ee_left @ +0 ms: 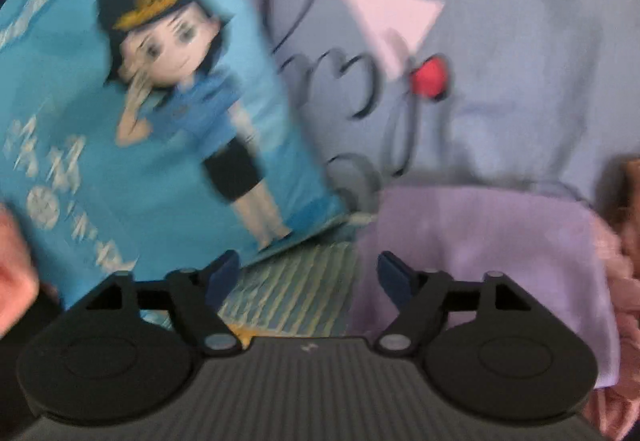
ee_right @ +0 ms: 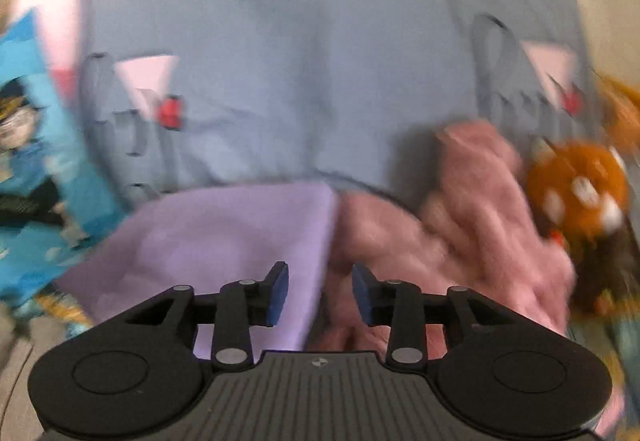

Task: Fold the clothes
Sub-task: 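Carry the sweatshirt with both grippers toward the blue cartoon pillow, then lower the sweatshirt onto the white folded cloth and open both grippers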

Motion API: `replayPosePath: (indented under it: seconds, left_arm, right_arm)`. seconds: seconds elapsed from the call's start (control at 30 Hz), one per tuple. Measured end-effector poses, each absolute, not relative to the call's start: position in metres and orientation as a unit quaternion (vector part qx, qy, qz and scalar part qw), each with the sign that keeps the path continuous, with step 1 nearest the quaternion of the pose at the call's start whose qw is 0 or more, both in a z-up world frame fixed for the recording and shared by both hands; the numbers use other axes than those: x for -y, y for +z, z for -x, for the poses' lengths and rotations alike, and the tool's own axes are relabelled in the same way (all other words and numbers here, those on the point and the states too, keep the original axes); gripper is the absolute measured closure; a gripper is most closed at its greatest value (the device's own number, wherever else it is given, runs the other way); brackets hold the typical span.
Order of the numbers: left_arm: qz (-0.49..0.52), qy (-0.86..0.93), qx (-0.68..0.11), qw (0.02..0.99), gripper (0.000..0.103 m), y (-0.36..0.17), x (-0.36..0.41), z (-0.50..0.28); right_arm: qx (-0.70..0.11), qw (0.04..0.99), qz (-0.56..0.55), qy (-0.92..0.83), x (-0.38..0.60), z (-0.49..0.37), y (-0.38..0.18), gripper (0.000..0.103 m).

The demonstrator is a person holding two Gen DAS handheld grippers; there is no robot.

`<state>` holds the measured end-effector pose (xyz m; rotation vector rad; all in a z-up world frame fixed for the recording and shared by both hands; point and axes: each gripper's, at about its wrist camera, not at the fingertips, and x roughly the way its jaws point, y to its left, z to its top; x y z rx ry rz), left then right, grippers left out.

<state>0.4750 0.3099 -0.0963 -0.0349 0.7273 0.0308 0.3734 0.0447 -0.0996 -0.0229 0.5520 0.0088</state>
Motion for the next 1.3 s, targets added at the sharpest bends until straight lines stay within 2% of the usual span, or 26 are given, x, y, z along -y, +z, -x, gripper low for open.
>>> replayPosePath:
  seconds: [0.03,0.1,0.2,0.3,0.33,0.47,0.57,0.63,0.73,0.83,0.9,0.97,1.03,1.1,1.27,1.3]
  left_arm:
    - [0.009,-0.016,-0.349,0.937,0.013,-0.093,-0.3,-0.474]
    - [-0.006,-0.077,-0.337,0.938,0.0,-0.087,-0.281,-0.472]
    - [-0.067,-0.096,-0.39,0.913,0.0,-0.114,-0.25,-0.481]
    - [-0.142,-0.05,-0.461,0.874,0.0,-0.157,-0.236,-0.495]
    - [-0.118,-0.054,-0.472,0.872,0.0,-0.163,-0.242,-0.498]
    - [-0.041,-0.059,-0.504,0.861,0.0,-0.178,-0.259,-0.51]
    - [-0.054,-0.06,-0.501,0.862,0.0,-0.172,-0.259,-0.512]
    - [-0.079,-0.057,-0.469,0.878,0.0,-0.155,-0.258,-0.504]
    - [-0.069,-0.071,-0.427,0.899,0.0,-0.134,-0.266,-0.501]
    - [-0.072,-0.071,-0.451,0.887,0.0,-0.144,-0.265,-0.518]
    - [-0.093,-0.059,-0.47,0.876,0.0,-0.164,-0.265,-0.526]
    - [-0.071,-0.057,-0.465,0.881,0.0,-0.174,-0.271,-0.524]
    - [-0.069,-0.058,-0.463,0.882,0.0,-0.176,-0.269,-0.527]
    - [-0.087,-0.059,-0.457,0.883,0.0,-0.178,-0.263,-0.527]
    - [-0.15,-0.054,-0.439,0.884,0.0,-0.171,-0.248,-0.52]
    - [-0.157,-0.051,-0.438,0.884,0.0,-0.164,-0.245,-0.514]
  right_arm:
    - [-0.267,0.963,0.031,0.033,-0.05,-0.377,-0.099,0.061]
    - [-0.27,0.957,0.062,0.082,-0.061,-0.388,-0.111,0.06]
    - [-0.315,0.939,0.079,0.111,-0.066,-0.404,-0.142,0.065]
    - [-0.372,0.92,0.058,0.106,-0.058,-0.414,-0.173,0.064]
    - [-0.38,0.918,0.045,0.105,-0.054,-0.416,-0.175,0.061]
    - [-0.383,0.916,0.034,0.112,-0.046,-0.419,-0.167,0.059]
    - [-0.356,0.925,0.068,0.115,-0.046,-0.415,-0.151,0.06]
    - [-0.318,0.938,0.089,0.103,-0.042,-0.417,-0.139,0.055]
    - [-0.307,0.944,0.097,0.076,-0.04,-0.445,-0.135,0.054]
    - [-0.307,0.944,0.098,0.066,-0.041,-0.476,-0.146,0.054]
    - [-0.33,0.938,0.084,0.061,-0.039,-0.493,-0.161,0.052]
    - [-0.353,0.933,0.055,0.05,-0.036,-0.504,-0.173,0.051]
    - [-0.361,0.931,0.028,0.041,-0.028,-0.507,-0.177,0.041]
    - [-0.371,0.928,0.011,0.036,-0.021,-0.506,-0.176,0.036]
    - [-0.396,0.918,-0.007,0.02,-0.013,-0.483,-0.149,0.029]
    - [-0.398,0.917,-0.012,0.013,-0.012,-0.473,-0.141,0.02]
